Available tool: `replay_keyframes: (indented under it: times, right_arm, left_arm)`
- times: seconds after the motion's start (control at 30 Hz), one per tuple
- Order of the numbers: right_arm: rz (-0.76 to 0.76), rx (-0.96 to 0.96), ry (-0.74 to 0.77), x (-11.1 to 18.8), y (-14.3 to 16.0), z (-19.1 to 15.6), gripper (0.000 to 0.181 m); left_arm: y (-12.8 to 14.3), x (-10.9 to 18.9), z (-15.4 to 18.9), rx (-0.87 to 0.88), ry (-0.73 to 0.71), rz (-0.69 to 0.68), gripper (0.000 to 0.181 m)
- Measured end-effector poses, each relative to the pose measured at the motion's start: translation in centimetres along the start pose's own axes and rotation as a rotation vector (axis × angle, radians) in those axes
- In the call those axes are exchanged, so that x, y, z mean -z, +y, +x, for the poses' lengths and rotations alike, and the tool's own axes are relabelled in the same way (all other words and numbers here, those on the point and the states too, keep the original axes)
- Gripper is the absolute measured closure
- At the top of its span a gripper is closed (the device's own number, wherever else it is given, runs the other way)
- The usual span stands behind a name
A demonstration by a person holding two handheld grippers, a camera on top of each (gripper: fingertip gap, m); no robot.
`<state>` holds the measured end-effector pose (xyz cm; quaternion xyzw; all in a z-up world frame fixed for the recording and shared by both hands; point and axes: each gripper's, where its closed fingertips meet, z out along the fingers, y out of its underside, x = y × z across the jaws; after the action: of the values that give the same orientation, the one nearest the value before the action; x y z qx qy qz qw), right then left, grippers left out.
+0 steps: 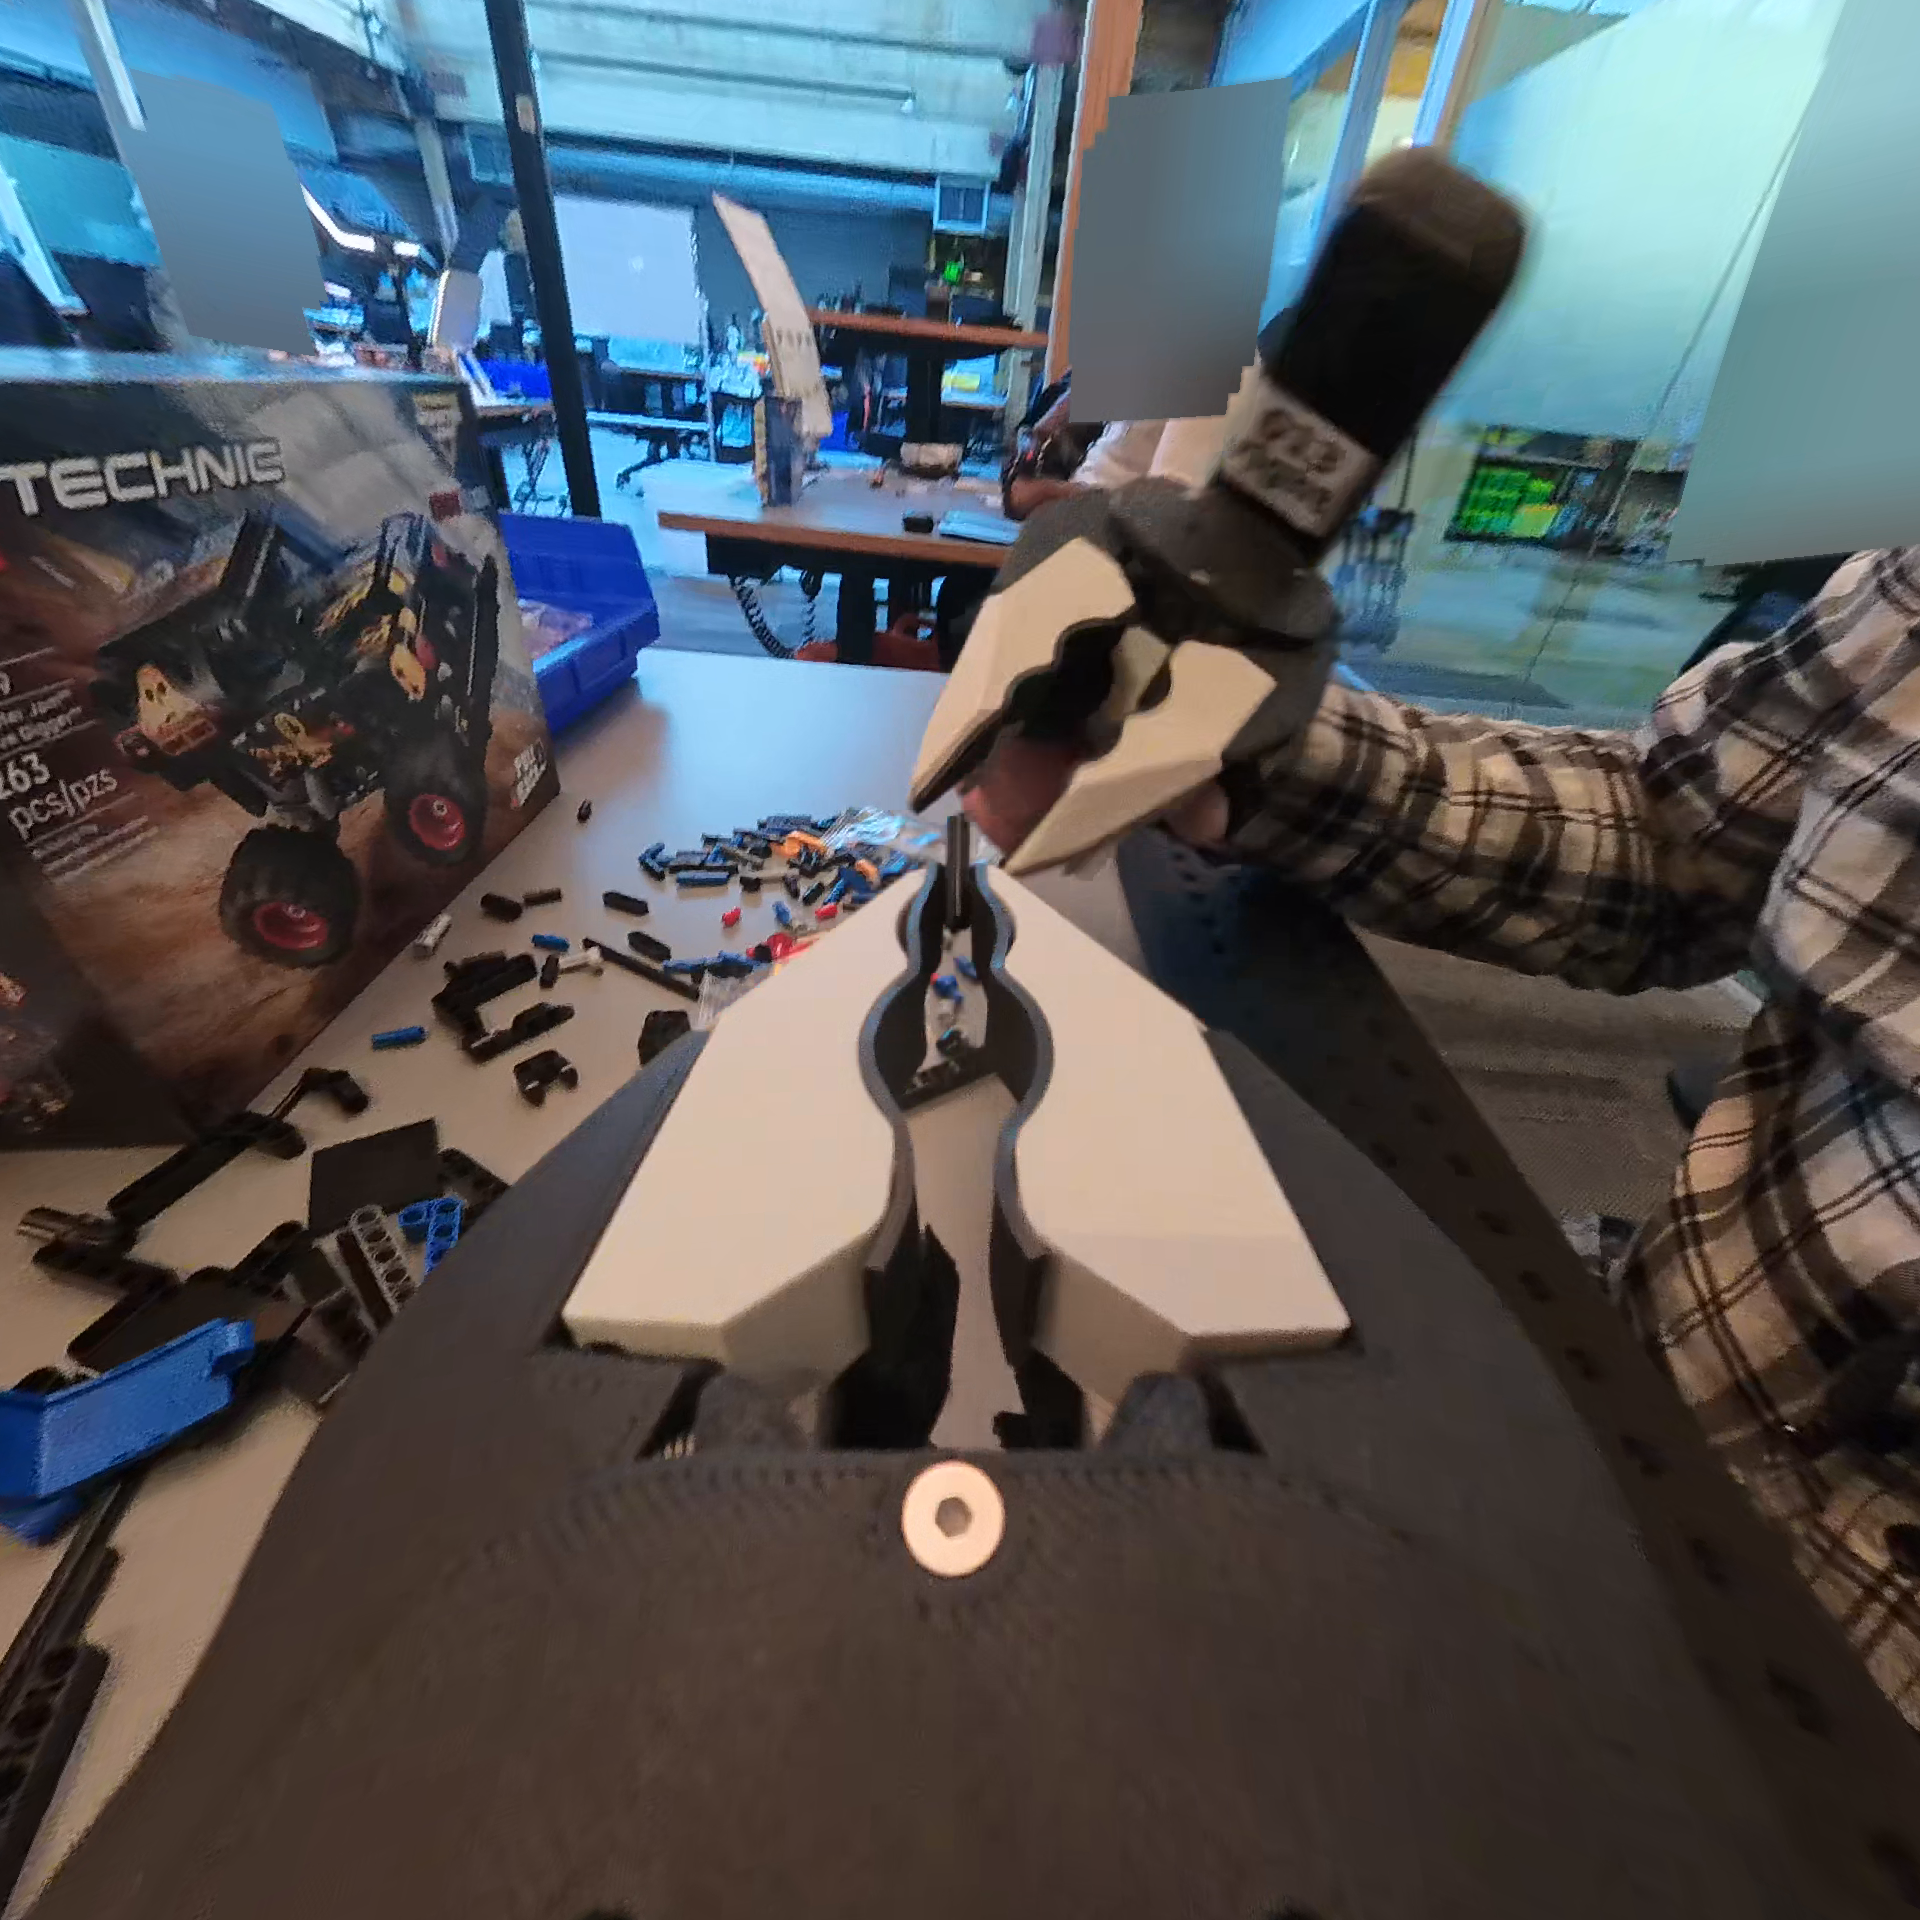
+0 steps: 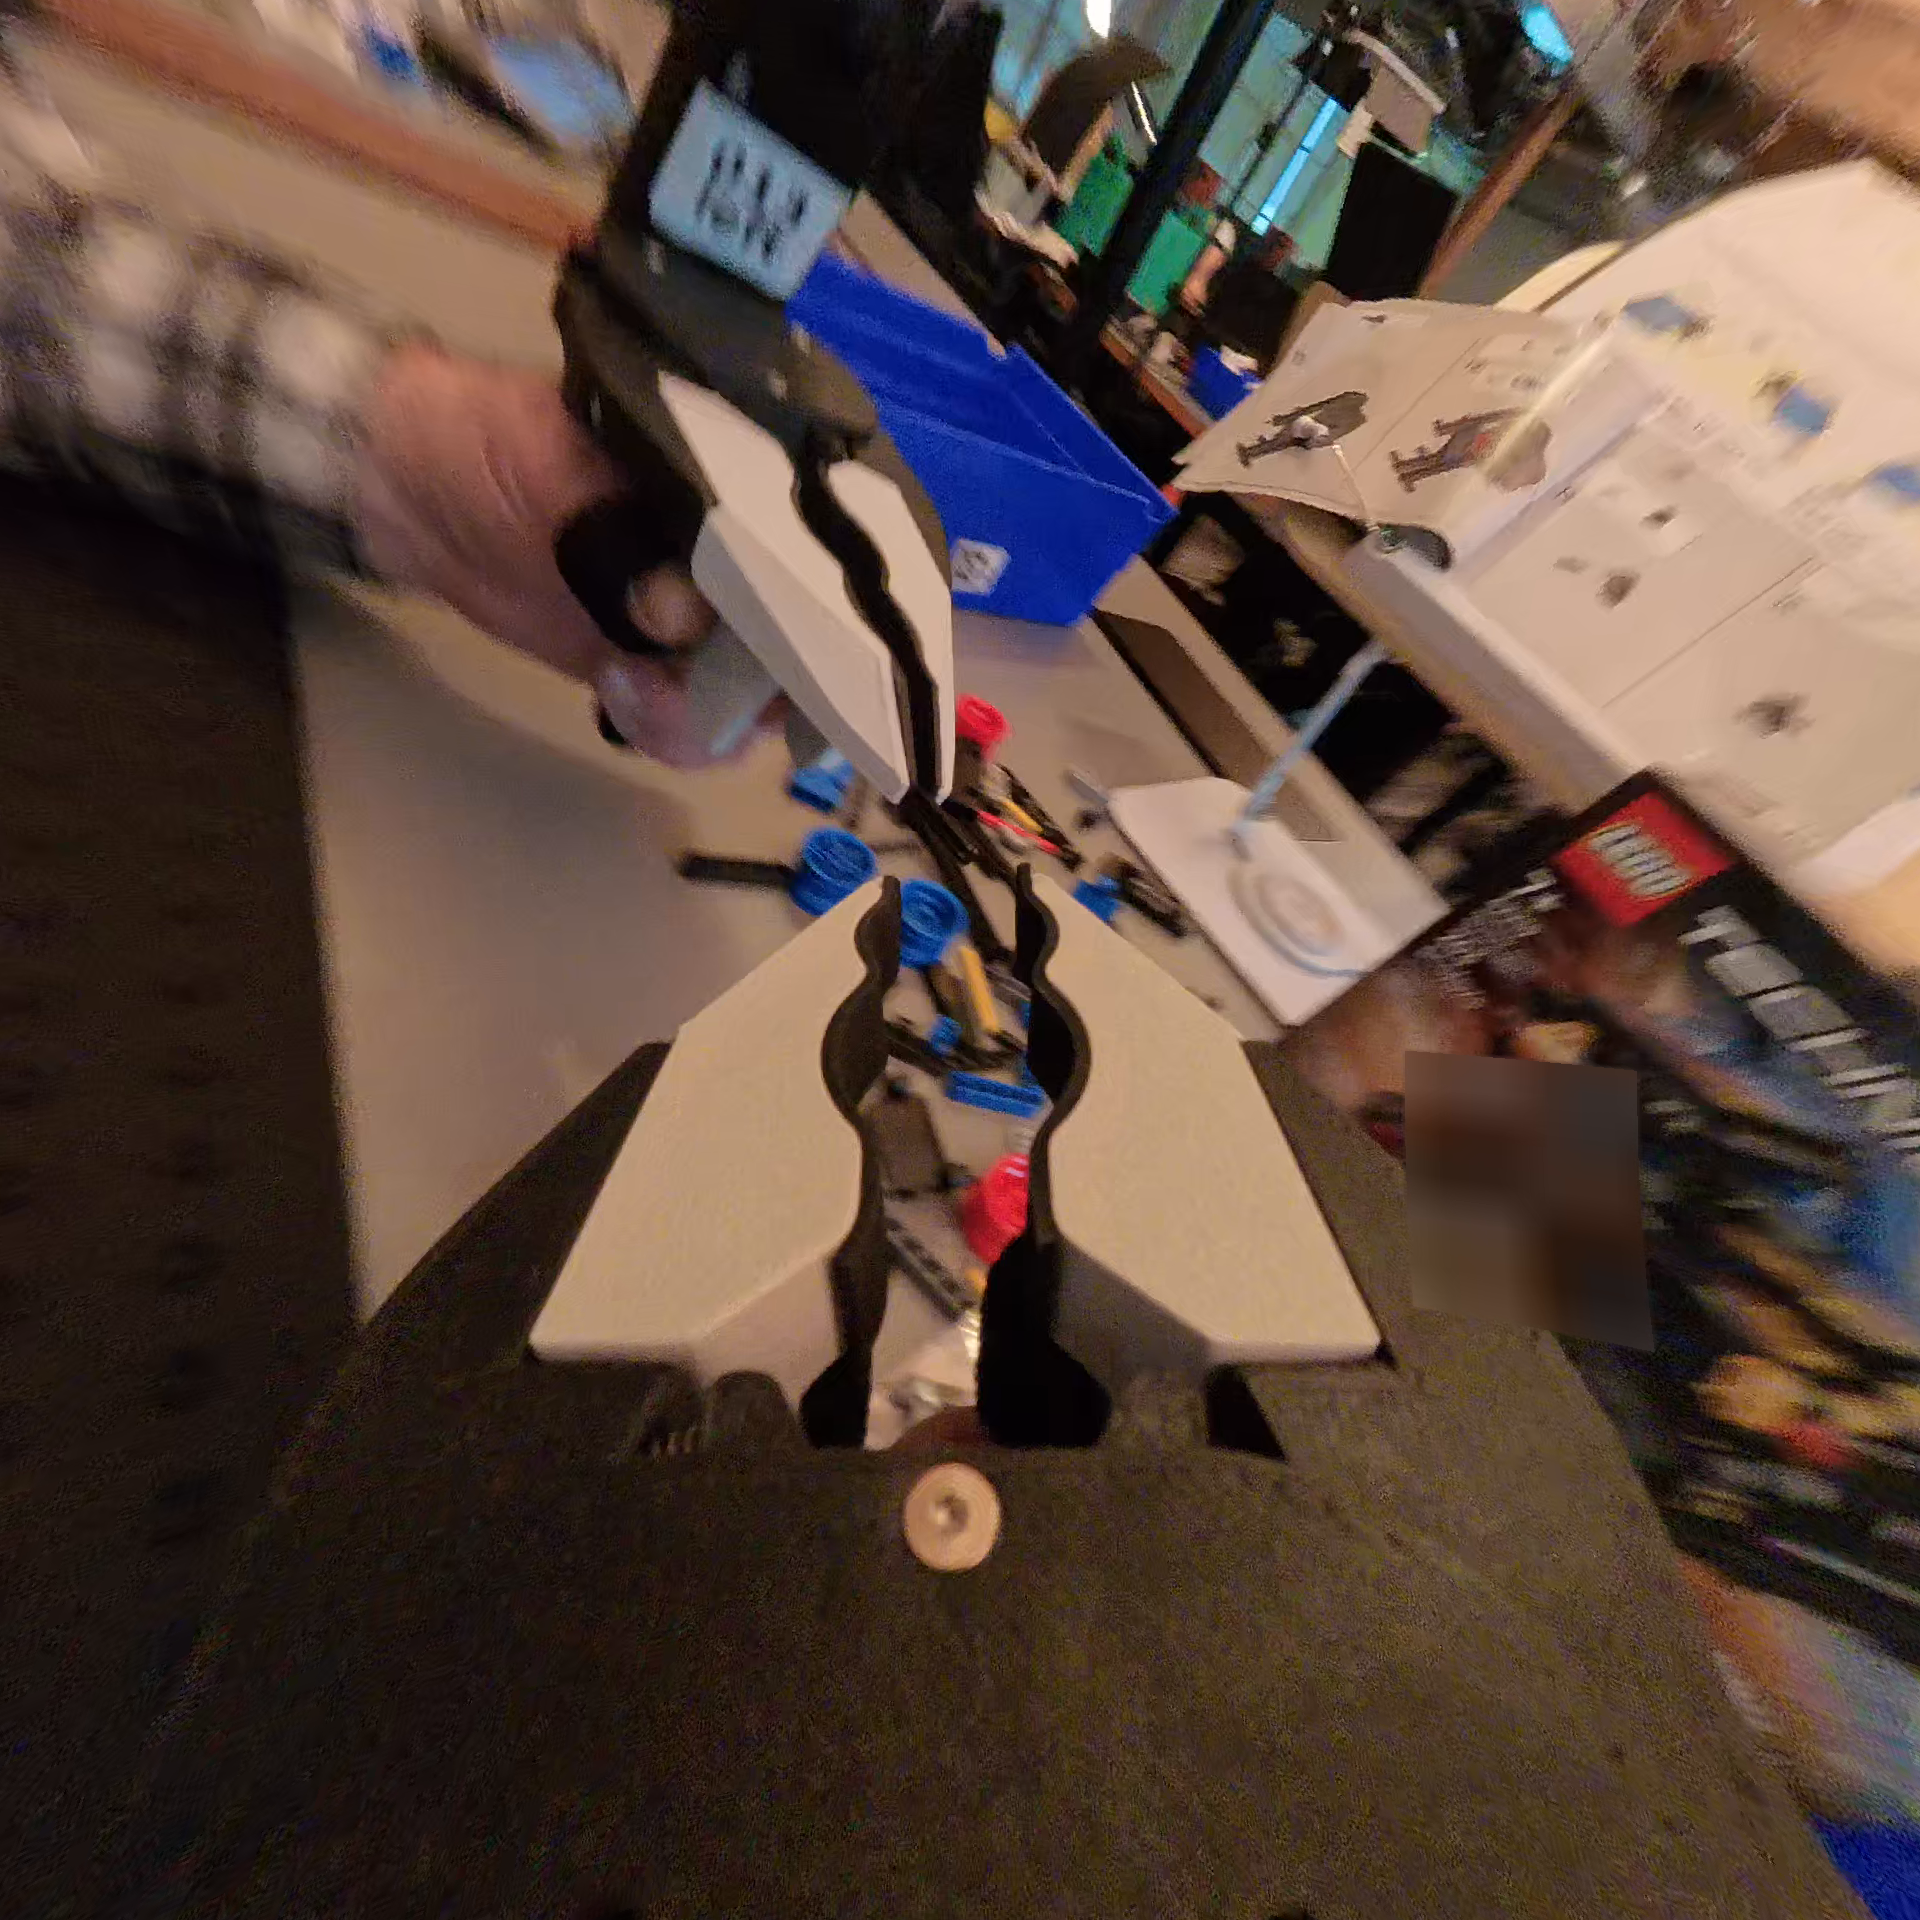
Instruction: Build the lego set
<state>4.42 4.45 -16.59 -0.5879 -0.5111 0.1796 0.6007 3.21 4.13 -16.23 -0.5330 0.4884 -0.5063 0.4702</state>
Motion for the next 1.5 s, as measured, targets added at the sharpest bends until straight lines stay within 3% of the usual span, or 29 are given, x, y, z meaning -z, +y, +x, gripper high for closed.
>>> replay_keyframes:
  times: [0.1, 0.3, 0.73, 0.9, 1.13, 1.4, 1.5]
  right_arm:
    - [0.17, -0.348, -0.202, 0.9, -2.1, -0.7, 0.168]
    - [0.172, -0.527, -0.309, 0.0, -1.7, -1.5, 0.174]
    - [0.192, -0.549, -0.355, 0.4, -2.3, -1.9, 0.179]
    - [0.2, -0.577, -0.367, 0.5, -2.2, -2.0, 0.17]
    - [0.222, -0.591, -0.374, 0.4, -2.6, -2.0, 0.173]
    - [0.163, -0.536, -0.376, 0.3, -1.9, -2.4, 0.179]
    - [0.081, -0.485, -0.362, 0.3, -0.8, -2.5, 0.179]
  left_arm:
    - [-0.2, 0.0, 0.6, -0.021, 0.027, 0.016, 0.179]
    - [-0.4, -0.2, 1.6, -0.065, 0.055, 0.029, 0.179]
    - [-0.1, -0.5, 2.3, -0.057, 0.101, 0.029, 0.18]
    - [-0.7, -0.1, 2.1, -0.041, 0.1, 0.065, 0.18]
    - [-0.2, -0.4, 2.4, -0.058, 0.108, 0.039, 0.18]
    - [0.4, -0.7, 2.6, -0.084, 0.108, 0.0, 0.179]
    - [1.7, -1.0, 2.3, -0.09, 0.093, -0.082, 0.175]
